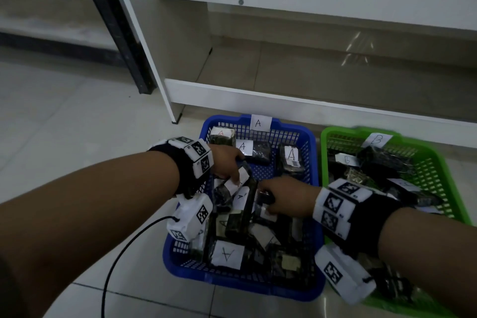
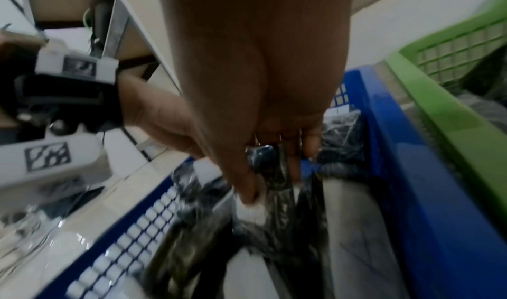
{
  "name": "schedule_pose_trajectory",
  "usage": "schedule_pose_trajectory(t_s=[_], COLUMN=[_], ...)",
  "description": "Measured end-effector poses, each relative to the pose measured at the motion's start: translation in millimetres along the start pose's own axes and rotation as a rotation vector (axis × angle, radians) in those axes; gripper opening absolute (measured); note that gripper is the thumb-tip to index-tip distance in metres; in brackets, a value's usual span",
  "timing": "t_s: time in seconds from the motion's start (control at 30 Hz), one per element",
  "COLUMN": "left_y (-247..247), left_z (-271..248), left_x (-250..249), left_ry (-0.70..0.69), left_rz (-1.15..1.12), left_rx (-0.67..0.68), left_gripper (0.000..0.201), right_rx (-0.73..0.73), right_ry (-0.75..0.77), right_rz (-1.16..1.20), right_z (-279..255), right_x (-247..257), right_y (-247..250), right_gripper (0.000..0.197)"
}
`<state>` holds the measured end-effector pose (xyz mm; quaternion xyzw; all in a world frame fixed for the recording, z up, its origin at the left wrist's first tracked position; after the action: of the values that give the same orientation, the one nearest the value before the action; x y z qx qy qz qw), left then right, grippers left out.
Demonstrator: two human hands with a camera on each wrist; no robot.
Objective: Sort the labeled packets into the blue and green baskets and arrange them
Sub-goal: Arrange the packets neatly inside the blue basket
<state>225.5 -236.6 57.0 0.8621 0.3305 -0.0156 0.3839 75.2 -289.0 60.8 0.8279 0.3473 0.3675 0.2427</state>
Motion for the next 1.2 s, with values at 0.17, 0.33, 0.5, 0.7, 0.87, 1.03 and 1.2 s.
schedule_pose_trajectory(t_s=[0.17,0.33,0.5,0.7,0.87,1.03,1.2], left_y=[6,-17,-59,-17,12,-8,4], left_z=[-10,-23,-24,-22,-14,-9,-5], left_x=[-14,-42,-62,-42,0,16,10], left_ry=[-0.142,-0.286,-0.470,-0.411,-0.167,-0.121,-0.036], left_rz=[-0.184,-0.028,0.365,0.352,0.525,0.684,0.501], left_rx=[0.152,0.331,0.307,0.017,-0.072,-0.029,0.015], left_gripper=[0.027,0.033,0.030,0.023,0.043,0.068,0.076], right_rx=[0.010,0.072,0.117,0.197,0.283,0.269,0.108], right_ry=[-0.081,-0.192,-0.215,-0.172,-0.146,-0.104,-0.067], right_rz=[0.065,0.007,0.066,0.160,0.024,-0.171,-0.079], right_z=[-15,-23,-26,-25,-23,-21,-17], right_x=[-7,-25,-34,-31,-21,-12,-14], right_y=[44,64,65,50,32,23,29], right_gripper=[0.014,0.025,0.016,0.021,0.025,0.035,0.035])
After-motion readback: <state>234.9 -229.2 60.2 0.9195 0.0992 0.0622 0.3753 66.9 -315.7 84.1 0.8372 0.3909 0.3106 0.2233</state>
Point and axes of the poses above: each hand's wrist, its own z-axis towards the middle knuckle, its own y-axis out of the back of the hand, x = y × z, the point moved 3 cm from there along z, towards the middle knuckle, and after that the axes turned 12 degrees about z, right-handed, at the moved point
